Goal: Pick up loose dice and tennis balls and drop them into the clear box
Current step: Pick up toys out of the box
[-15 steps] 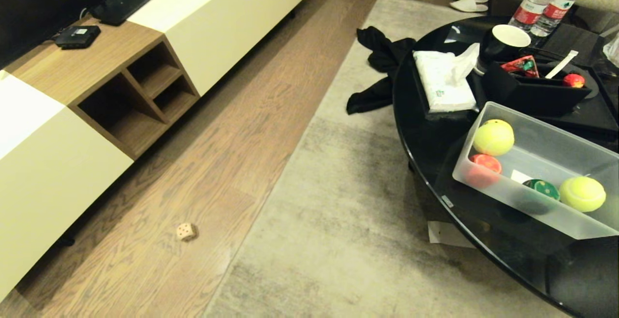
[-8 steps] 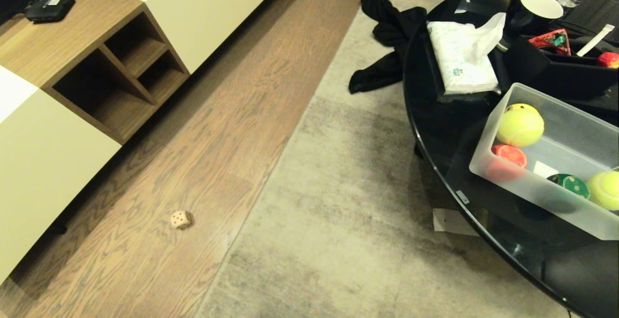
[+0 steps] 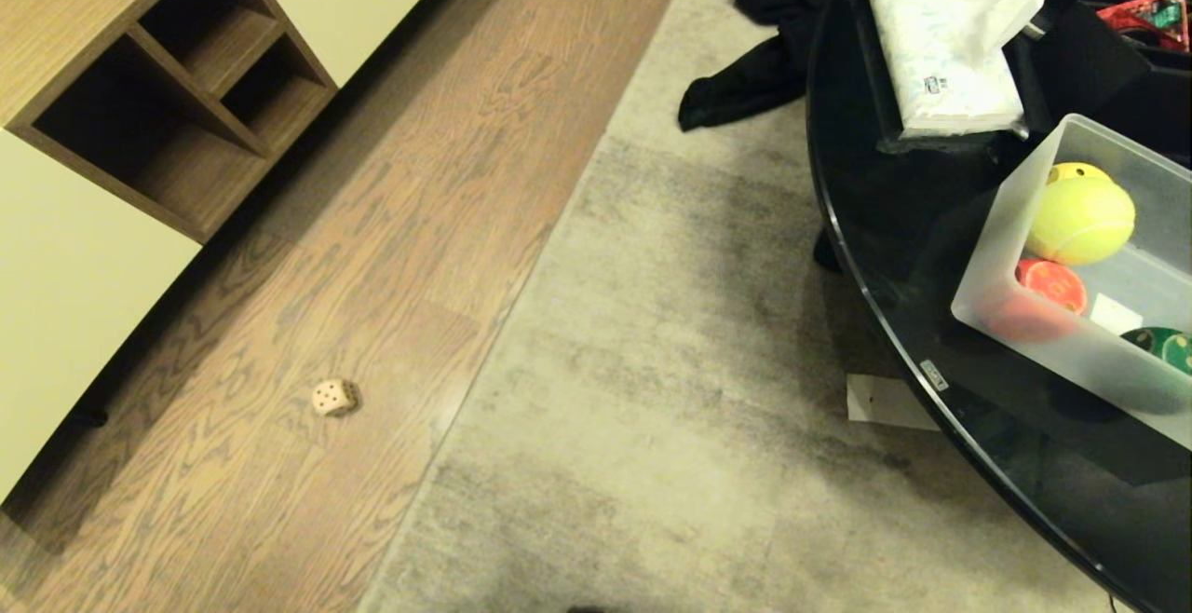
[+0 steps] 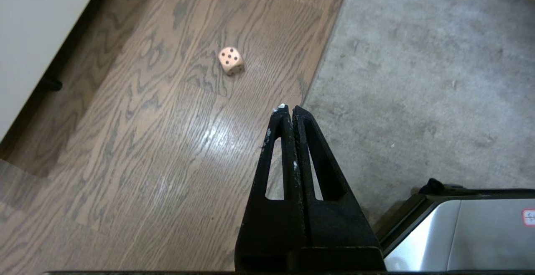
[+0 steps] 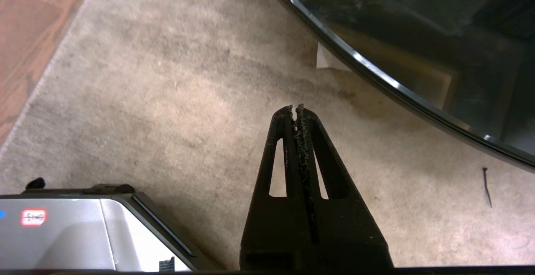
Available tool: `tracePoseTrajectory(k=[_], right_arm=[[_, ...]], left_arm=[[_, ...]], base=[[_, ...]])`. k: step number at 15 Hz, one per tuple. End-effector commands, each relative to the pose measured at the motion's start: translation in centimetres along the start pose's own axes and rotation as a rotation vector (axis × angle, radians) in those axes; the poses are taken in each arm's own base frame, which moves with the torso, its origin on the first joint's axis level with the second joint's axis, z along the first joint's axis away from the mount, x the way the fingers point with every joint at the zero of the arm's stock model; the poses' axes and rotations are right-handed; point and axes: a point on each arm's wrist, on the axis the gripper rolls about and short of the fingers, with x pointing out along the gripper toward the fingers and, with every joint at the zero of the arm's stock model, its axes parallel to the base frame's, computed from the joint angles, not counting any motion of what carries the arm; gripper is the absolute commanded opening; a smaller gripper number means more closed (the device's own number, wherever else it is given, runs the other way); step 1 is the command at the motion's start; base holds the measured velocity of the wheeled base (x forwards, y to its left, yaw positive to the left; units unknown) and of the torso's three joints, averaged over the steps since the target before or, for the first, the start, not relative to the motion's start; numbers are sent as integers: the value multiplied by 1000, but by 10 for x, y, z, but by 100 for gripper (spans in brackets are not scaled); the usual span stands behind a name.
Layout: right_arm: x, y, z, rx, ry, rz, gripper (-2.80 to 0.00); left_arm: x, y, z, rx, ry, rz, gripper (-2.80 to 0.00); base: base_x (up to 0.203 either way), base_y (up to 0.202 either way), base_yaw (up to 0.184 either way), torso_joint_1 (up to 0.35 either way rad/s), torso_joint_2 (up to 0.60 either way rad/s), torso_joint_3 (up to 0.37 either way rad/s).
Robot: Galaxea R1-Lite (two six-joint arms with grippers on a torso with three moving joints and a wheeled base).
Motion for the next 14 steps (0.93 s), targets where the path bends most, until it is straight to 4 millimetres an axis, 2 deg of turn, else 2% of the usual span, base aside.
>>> tracePoseTrajectory(k=[1, 5, 14], right_arm=[[0, 0, 0, 0, 1, 0, -280], [0, 0, 0, 0, 1, 0, -280], [0, 0, 0, 0, 0, 0, -280]], left_arm=[[0, 0, 0, 0, 2, 0, -280], [0, 0, 0, 0, 2, 0, -280], [0, 0, 0, 0, 2, 0, -280]], base=[[0, 0, 0, 4, 1, -196], [0, 0, 0, 2, 5, -137], [0, 0, 0, 1, 2, -21]])
